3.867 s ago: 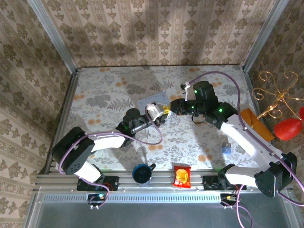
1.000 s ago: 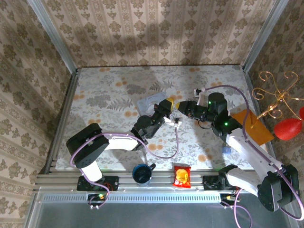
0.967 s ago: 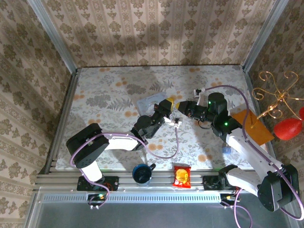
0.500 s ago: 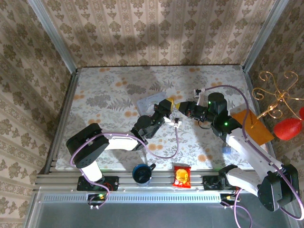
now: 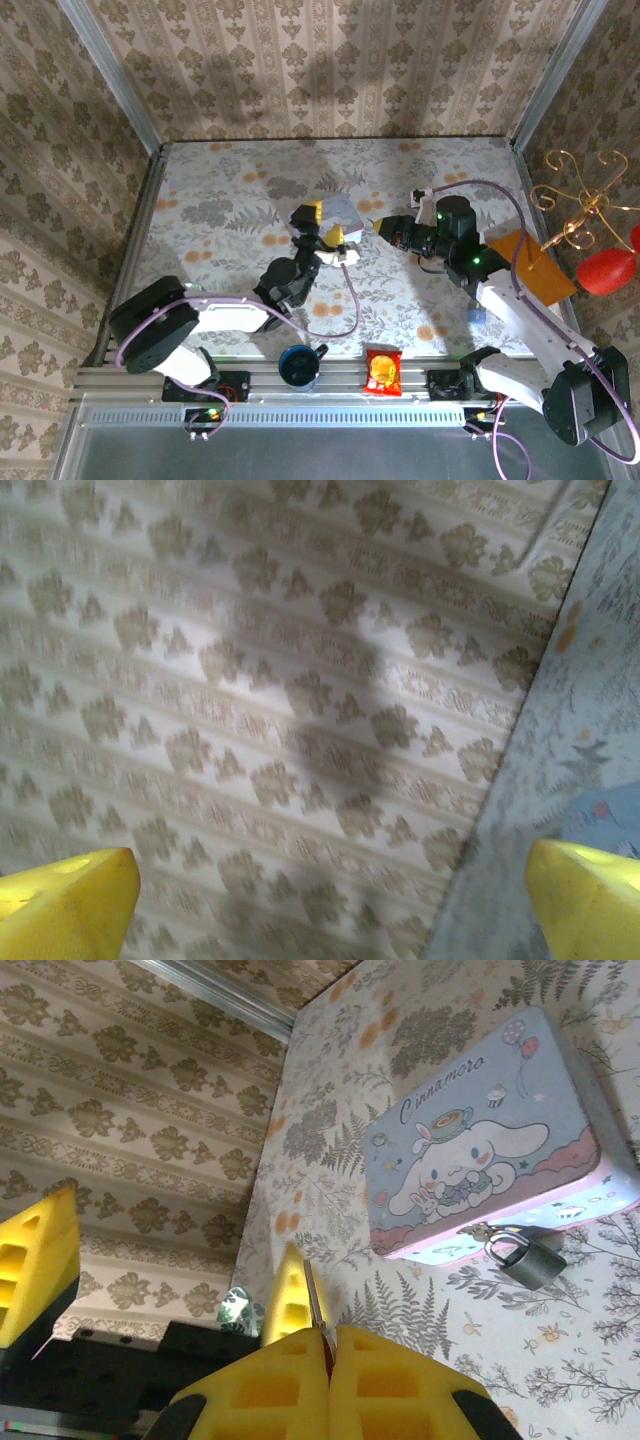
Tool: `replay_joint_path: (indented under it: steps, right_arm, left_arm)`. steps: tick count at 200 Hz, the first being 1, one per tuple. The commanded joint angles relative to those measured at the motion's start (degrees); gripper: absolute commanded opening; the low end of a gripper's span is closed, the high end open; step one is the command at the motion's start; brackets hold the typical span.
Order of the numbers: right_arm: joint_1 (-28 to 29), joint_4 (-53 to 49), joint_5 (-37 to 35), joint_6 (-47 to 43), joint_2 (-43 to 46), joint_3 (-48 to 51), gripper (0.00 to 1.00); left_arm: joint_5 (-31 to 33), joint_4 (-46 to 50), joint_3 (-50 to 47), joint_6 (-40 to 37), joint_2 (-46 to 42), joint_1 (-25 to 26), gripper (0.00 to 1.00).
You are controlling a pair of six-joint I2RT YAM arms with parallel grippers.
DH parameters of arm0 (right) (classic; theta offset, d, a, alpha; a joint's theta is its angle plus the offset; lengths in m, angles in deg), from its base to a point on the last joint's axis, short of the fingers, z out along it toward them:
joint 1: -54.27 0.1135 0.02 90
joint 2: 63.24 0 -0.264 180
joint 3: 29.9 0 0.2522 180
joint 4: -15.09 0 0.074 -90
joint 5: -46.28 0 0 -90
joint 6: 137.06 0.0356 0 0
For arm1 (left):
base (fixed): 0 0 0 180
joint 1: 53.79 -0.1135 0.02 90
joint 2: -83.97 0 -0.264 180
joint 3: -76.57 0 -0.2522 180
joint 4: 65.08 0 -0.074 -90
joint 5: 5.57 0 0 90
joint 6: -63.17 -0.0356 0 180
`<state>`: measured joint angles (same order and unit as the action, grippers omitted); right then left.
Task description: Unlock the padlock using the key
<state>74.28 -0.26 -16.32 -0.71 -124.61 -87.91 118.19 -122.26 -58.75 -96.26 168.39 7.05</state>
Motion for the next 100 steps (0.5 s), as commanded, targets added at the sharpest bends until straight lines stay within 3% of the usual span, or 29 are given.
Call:
replay_joint_path:
  steps: [1,12,25,46,69,100]
  right_arm:
    - [-0.1,-1.45,-1.59,-2.56,-1.68,-1.94,0.0]
    - [-0.16,-1.48,-0.89,-3.09,-2.46,-2.07,0.0]
    - [-0.32,-1.78,-0.46,-3.65,-3.0,-2.16,0.0]
    - [-0.61,-4.55,-1.78,-5.26,-3.47,-2.71,0.0]
    - [-0.67,-8.63,-3.84,-8.47,-5.04,-3.48,0.0]
    - [-0.67,-7.15,-4.02,-10.62,-8.34,-2.11,0.0]
  left_arm:
    - [9.7,11.12,-1.11,21.03,-8.71,1.47,1.0]
    - [8.46,27.49,0.39,34.33,-14.76,1.04,1.0]
    - [2.01,47.15,3.0,53.44,-21.4,-1.66,1.0]
    - [-11.23,65.18,4.53,78.77,-27.68,-9.71,0.99]
    - [-20.95,76.32,6.52,92.55,-28.99,-14.74,0.98]
    - [-25.27,78.55,6.97,100.62,-24.5,-14.26,0.94]
